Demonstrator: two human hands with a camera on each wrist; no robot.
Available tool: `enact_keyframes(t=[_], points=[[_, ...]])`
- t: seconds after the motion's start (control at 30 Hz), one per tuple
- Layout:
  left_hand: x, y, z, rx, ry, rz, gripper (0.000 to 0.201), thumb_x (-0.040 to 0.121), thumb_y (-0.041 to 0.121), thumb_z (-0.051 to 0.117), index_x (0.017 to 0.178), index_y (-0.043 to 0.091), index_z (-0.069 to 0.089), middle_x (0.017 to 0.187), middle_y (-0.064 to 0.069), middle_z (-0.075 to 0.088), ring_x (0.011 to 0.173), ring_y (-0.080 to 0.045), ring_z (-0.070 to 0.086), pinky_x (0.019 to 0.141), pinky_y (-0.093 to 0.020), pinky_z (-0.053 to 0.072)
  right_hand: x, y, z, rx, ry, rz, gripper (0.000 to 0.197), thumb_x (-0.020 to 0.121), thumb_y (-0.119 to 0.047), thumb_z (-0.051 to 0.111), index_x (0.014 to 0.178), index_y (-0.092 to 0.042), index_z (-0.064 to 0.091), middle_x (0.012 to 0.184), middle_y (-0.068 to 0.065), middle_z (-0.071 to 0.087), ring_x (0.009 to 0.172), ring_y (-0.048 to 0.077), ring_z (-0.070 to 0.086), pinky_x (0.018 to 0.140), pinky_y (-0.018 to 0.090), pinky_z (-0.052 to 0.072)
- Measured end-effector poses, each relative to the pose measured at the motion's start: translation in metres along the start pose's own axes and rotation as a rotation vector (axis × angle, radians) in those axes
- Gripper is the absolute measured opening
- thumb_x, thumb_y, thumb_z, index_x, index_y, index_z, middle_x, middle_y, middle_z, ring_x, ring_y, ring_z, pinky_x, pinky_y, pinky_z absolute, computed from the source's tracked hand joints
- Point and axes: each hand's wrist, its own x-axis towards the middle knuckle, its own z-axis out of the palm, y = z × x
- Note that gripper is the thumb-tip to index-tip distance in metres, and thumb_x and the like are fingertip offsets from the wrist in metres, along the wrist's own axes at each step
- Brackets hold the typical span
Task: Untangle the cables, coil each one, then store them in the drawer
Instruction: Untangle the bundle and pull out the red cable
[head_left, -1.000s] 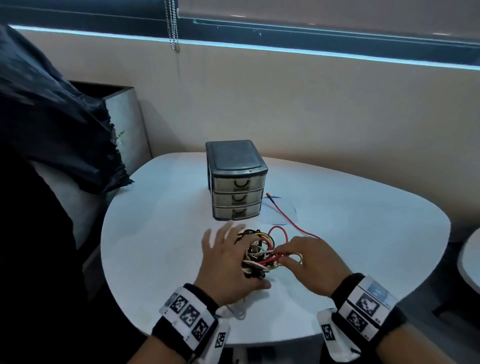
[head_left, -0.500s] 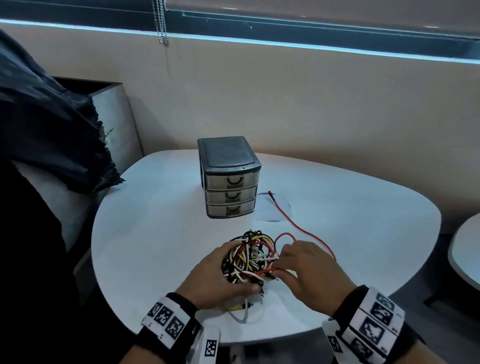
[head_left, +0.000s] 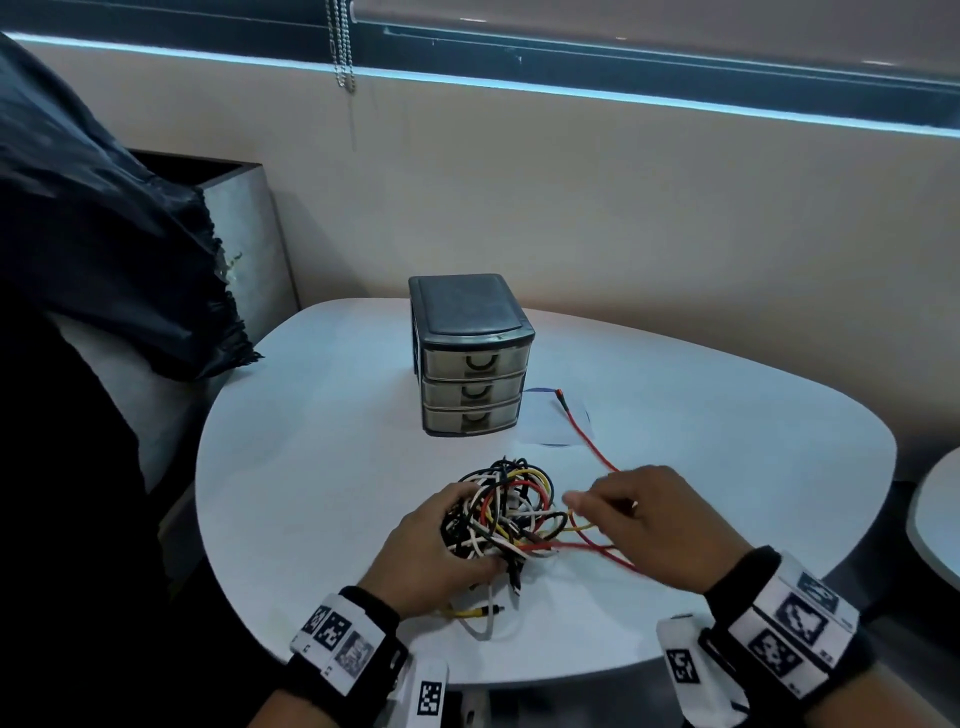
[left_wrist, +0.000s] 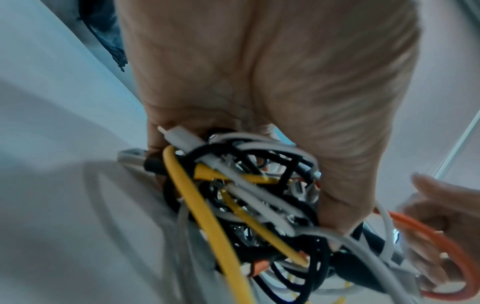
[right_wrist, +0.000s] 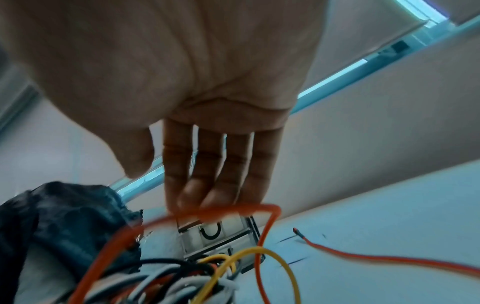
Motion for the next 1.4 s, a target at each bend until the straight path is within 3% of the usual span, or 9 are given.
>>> enact_keyframes(t=[0.17, 0.3, 0.47, 0.7, 0.9, 1.0, 1.1, 1.23, 1.4], points=[[-0.002, -0.002, 0.002, 0.017, -0.027, 0.001, 0.08, 0.056, 0.051, 0.083, 0.129, 0.042, 0.052, 0.12, 0.02, 0.065, 0.107, 0.002, 0.063, 0.097, -0.031, 0.052, 0.031, 0.004, 0.013, -0.125, -0.005, 0.193, 0.044, 0.094, -0.047, 0.056, 0.056, -0.027, 0.053, 0.053, -0.012, 0.052, 0.057, 0.005, 0.048, 0.058, 0.027, 0.037], [-0.003, -0.001, 0.003, 0.049, -0.042, 0.034, 0.079, 0.056, 0.052, 0.083, 0.129, 0.042, 0.052, 0.122, 0.022, 0.062, 0.109, 0.004, 0.061, 0.097, -0.029, 0.051, 0.05, 0.005, 0.035, -0.147, -0.224, 0.349, 0.038, 0.085, -0.04, 0.068, 0.057, -0.015, 0.06, 0.054, -0.004, 0.054, 0.054, 0.014, 0.051, 0.055, 0.026, 0.041], [-0.003, -0.003, 0.004, 0.08, -0.026, 0.047, 0.081, 0.054, 0.053, 0.078, 0.129, 0.043, 0.052, 0.123, 0.022, 0.062, 0.109, 0.003, 0.06, 0.097, -0.03, 0.051, 0.056, -0.001, 0.041, -0.09, -0.202, 0.469, 0.031, 0.083, -0.029, 0.069, 0.059, -0.016, 0.055, 0.055, -0.001, 0.051, 0.053, 0.017, 0.05, 0.052, 0.023, 0.038], [0.0, -0.003, 0.002, 0.142, 0.008, 0.066, 0.066, 0.057, 0.05, 0.074, 0.118, 0.051, 0.052, 0.112, 0.024, 0.065, 0.101, 0.002, 0.062, 0.091, -0.033, 0.053, 0.041, -0.024, 0.034, -0.412, 0.003, 0.157, 0.018, 0.099, -0.03, 0.044, 0.091, -0.018, 0.054, 0.094, -0.001, 0.062, 0.088, 0.024, 0.059, 0.068, 0.03, 0.039], [-0.002, -0.005, -0.005, 0.08, 0.035, 0.113, 0.068, 0.063, 0.043, 0.082, 0.125, 0.047, 0.053, 0.116, 0.023, 0.066, 0.105, 0.001, 0.064, 0.093, -0.034, 0.053, 0.046, -0.021, 0.028, 0.264, -0.008, 0.297, 0.022, 0.1, -0.019, 0.05, 0.078, -0.015, 0.051, 0.069, -0.001, 0.07, 0.064, 0.018, 0.064, 0.062, 0.031, 0.049], [-0.003, -0.002, -0.011, 0.029, 0.02, 0.123, 0.068, 0.064, 0.044, 0.085, 0.125, 0.043, 0.055, 0.116, 0.019, 0.068, 0.106, -0.003, 0.065, 0.094, -0.037, 0.054, 0.052, -0.022, 0.019, 0.346, -0.007, 0.291, 0.023, 0.099, -0.015, 0.053, 0.076, -0.009, 0.053, 0.06, 0.003, 0.065, 0.053, 0.017, 0.055, 0.052, 0.027, 0.044], [-0.002, 0.0, -0.015, 0.018, 0.009, 0.135, 0.066, 0.065, 0.043, 0.085, 0.125, 0.043, 0.055, 0.116, 0.018, 0.068, 0.106, -0.005, 0.066, 0.094, -0.038, 0.053, 0.057, -0.021, 0.014, 0.456, -0.012, 0.31, 0.022, 0.097, -0.011, 0.055, 0.076, -0.005, 0.054, 0.052, 0.004, 0.057, 0.056, 0.021, 0.063, 0.056, 0.031, 0.053], [-0.001, -0.001, -0.017, 0.033, -0.033, 0.132, 0.065, 0.066, 0.039, 0.085, 0.125, 0.044, 0.056, 0.117, 0.019, 0.068, 0.107, -0.004, 0.066, 0.096, -0.038, 0.053, 0.062, -0.016, 0.01, 0.332, -0.013, 0.288, 0.028, 0.096, -0.018, 0.06, 0.071, -0.007, 0.056, 0.041, -0.007, 0.048, 0.039, 0.01, 0.047, 0.043, 0.015, 0.037], [0.003, 0.003, -0.009, 0.033, -0.01, 0.134, 0.065, 0.063, 0.046, 0.084, 0.122, 0.047, 0.057, 0.116, 0.021, 0.068, 0.108, -0.002, 0.065, 0.096, -0.037, 0.052, 0.066, -0.014, 0.005, 0.364, -0.009, 0.283, 0.024, 0.093, -0.018, 0.065, 0.073, -0.006, 0.059, 0.038, -0.01, 0.044, 0.039, 0.007, 0.042, 0.047, 0.016, 0.036]])
